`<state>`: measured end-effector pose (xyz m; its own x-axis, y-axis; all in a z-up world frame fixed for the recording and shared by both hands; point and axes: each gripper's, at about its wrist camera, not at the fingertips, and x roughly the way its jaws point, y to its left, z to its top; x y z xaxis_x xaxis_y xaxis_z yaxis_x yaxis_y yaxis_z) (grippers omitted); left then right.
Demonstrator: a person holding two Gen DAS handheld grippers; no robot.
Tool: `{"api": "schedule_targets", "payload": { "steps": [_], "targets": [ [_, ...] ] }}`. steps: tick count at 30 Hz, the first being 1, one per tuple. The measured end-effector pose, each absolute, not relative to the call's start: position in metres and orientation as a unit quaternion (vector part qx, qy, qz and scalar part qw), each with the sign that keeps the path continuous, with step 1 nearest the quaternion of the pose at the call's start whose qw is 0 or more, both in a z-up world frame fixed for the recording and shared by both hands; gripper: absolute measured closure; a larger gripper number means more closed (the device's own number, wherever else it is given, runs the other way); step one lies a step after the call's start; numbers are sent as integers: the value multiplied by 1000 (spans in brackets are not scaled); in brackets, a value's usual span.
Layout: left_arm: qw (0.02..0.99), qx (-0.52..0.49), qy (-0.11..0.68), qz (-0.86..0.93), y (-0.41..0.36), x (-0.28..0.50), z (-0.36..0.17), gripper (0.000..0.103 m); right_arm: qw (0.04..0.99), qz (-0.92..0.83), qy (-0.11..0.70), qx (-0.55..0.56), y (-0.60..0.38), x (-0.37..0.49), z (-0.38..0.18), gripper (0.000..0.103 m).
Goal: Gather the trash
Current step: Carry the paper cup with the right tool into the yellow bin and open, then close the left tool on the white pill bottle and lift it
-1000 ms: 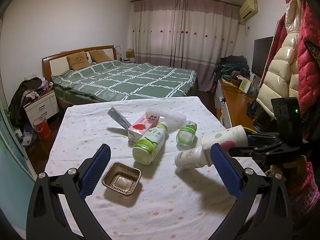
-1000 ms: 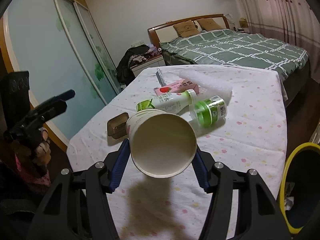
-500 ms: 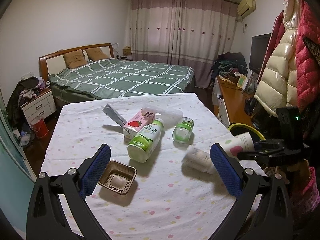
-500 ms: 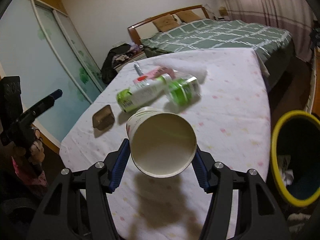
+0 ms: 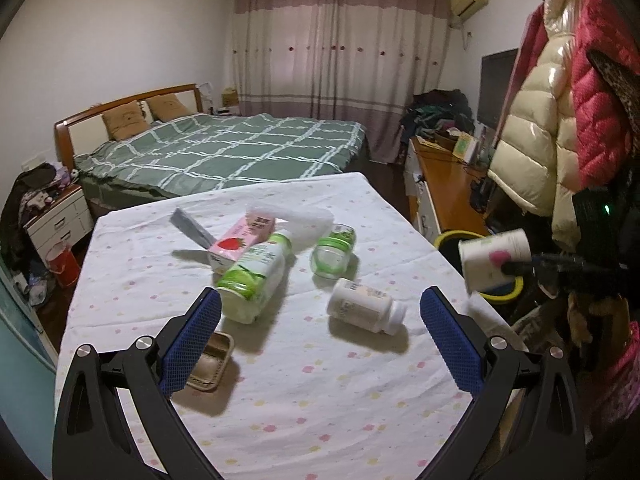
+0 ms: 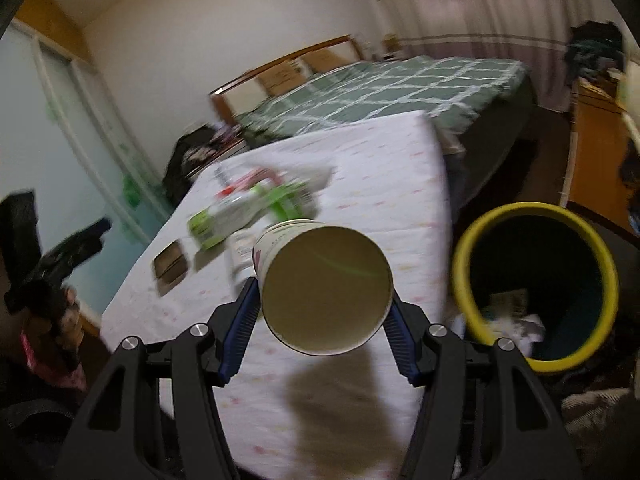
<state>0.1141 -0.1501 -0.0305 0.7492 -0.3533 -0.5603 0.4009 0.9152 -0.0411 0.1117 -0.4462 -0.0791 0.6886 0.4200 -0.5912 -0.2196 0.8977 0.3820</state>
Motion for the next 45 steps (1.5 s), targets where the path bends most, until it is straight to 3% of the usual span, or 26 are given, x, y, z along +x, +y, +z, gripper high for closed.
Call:
{"api": "schedule_targets", "payload": {
  "steps": [16, 31, 45],
  "targets": [
    [916, 69, 318, -236, -191, 130, -50, 5, 900, -39, 410, 140, -546, 164, -142, 43],
    [895, 86, 348, -265, -209, 147, -72, 5, 893, -45, 422, 151, -549, 175, -157, 38],
    [854, 166, 381, -313, -244, 194, -122, 5, 888, -32, 429, 162, -544, 173, -167, 38]
  ]
}}
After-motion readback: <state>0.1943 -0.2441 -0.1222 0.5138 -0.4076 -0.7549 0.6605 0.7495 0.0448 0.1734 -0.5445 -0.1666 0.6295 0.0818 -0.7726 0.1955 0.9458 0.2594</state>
